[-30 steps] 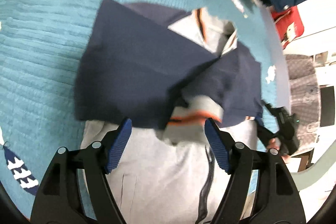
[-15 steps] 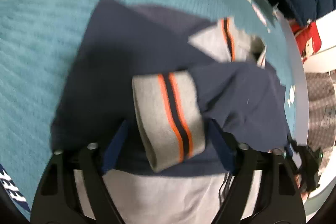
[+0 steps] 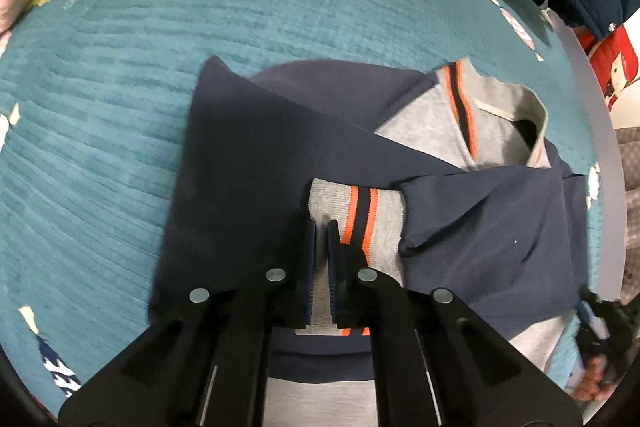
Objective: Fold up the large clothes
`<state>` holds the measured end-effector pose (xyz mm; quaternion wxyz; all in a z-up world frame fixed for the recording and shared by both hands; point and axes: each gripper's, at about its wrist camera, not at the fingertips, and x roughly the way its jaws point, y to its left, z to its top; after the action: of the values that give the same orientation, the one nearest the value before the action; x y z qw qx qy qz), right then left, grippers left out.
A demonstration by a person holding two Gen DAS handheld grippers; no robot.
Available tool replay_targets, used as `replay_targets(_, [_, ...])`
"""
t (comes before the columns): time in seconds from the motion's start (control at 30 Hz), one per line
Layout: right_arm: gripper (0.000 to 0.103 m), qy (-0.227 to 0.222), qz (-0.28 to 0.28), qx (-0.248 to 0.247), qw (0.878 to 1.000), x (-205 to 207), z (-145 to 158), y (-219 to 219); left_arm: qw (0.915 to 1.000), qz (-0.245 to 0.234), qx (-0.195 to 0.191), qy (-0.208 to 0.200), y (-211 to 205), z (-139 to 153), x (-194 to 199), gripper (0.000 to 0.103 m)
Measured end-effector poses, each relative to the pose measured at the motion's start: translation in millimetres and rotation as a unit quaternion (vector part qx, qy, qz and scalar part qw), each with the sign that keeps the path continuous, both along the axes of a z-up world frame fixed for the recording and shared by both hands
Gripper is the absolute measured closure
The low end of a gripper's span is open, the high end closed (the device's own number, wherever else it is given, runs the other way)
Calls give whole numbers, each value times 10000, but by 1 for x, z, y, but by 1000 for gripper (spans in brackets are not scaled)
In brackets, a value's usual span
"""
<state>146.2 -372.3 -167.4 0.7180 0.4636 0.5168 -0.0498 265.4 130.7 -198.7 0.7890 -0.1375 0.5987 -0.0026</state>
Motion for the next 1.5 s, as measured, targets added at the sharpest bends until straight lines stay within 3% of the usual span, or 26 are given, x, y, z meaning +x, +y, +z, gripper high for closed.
replay_targets(0.03, [73,108,178,-355,9992,3,18,5,9999,-103,4,47,-1,-1,1,97])
replay_targets(0.13, [72,-168,479,-1265,9907,17,67,14,9997,-182,140,72,-7,-6,3,97])
replay_targets(0.2, [67,-465,527,-1501,9862,33,92,15,9999,-71,68,136,-8,-11,8,97])
replay_targets(0.23, [51,-651,750,-1786,9789,50,99,20,9999,15,-4,159,-7,-12,9,97])
replay_targets(0.33, [50,-306,1096,-2330,9658,91,79,32,9998,19,-29,182,-9,-9,10,97])
replay_targets(0.37, [50,-92,1332,-2269,9647,112,57,38,9998,15,-26,185,-9,-9,10,97])
replay_targets(0.43, [61,389,1407,-2279,9627,131,24,41,9997,80,-106,198,-7,-7,10,97])
replay_targets(0.5, [62,664,1443,-2332,9594,143,-3,49,9994,142,-208,219,-1,-7,8,97])
replay_targets(0.57, [82,935,1370,-2652,9498,148,-28,51,9993,145,-252,247,2,-9,10,97])
replay_targets(0.7, [97,568,1069,-2526,9600,134,-16,35,9992,155,-285,241,-3,-7,13,97])
replay_targets(0.83, [97,689,761,-2351,9665,134,-22,3,9974,31,-672,258,-3,-6,15,96])
replay_targets(0.9, [95,673,723,-2157,9714,132,-22,1,9989,-2,-402,254,-10,-9,19,96])
replay_targets(0.93, [91,580,697,-2136,9727,128,-17,2,9997,-26,-62,241,-14,-10,19,96])
replay_targets(1.0, [88,365,707,-2297,9700,108,2,4,9996,-77,148,224,-19,-11,20,96])
replay_targets(1.1, [64,79,969,-2385,9663,70,25,16,9994,30,-38,350,-9,-15,17,96])
replay_targets(1.23, [64,-235,1742,-2738,9456,26,34,48,9986,58,-339,400,-1,-11,1,96])
replay_targets(1.33, [64,-443,2300,-3316,9139,3,27,72,9967,8,-670,466,0,-11,-10,95])
replay_targets(1.43, [66,-403,2764,-3786,8824,2,10,83,9953,82,-626,733,-4,-26,-9,94])
replay_targets(1.5, [67,-506,2824,-3997,8706,4,5,89,9951,127,-649,733,-6,-30,-8,94])
